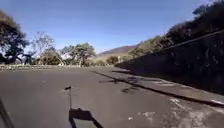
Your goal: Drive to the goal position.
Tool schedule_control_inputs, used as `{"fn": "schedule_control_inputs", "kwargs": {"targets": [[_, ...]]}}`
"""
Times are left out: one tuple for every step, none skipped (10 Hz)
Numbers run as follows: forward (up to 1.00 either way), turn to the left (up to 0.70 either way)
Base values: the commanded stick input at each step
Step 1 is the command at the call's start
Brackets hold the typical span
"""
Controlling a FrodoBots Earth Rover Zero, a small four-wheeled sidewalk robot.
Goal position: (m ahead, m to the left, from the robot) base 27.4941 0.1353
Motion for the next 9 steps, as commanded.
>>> {"fn": "schedule_control_inputs", "kwargs": {"targets": [[1.00, 0.00], [1.00, 0.00], [1.00, 0.00], [1.00, 0.00], [1.00, 0.00], [1.00, 0.00], [1.00, 0.00], [1.00, 0.00], [1.00, 0.00]]}}
